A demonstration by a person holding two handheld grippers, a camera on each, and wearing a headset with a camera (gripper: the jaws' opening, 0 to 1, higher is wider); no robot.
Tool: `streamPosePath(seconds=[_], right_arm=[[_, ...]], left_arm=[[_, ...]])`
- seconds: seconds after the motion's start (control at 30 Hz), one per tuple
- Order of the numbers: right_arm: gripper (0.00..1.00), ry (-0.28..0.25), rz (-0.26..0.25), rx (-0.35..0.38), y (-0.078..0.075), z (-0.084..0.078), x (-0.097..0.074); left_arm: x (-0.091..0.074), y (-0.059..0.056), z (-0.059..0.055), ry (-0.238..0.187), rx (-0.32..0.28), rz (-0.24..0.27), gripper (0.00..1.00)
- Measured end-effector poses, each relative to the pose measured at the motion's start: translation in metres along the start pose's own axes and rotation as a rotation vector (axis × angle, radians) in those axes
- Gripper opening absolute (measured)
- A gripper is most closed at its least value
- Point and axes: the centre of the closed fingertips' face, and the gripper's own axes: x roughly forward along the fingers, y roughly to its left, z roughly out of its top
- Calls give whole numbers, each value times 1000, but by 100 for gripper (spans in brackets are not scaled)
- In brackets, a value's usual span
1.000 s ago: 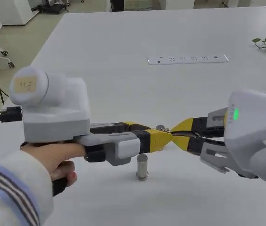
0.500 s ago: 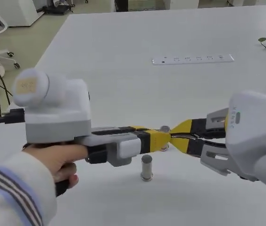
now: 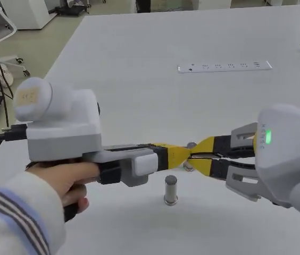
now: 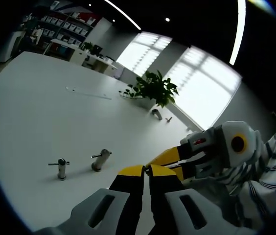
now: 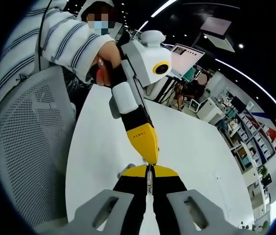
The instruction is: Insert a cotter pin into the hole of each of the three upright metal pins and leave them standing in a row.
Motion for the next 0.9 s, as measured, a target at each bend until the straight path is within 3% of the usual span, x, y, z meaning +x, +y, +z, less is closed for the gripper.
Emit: streamPosePath(seconds=[0.23,0.4,0.47,0.6,0.9], right_arm=[[0,2,9,-3,0,1,1],[0,7,18,-5,1,0,1],[0,10,22,-8,2,-1,1],[0,12,23,-10,3,-2,0],[0,14,36,-9,5,-4,-1]], left_arm=[[-1,1,0,-3,-33,-5,0],[0,0,-1,3,6,2,0],[0,1,-2,8,-23,4,0],[1,0,-3,7,2,4,0],[2,-1,-5,17,-2,7,0]])
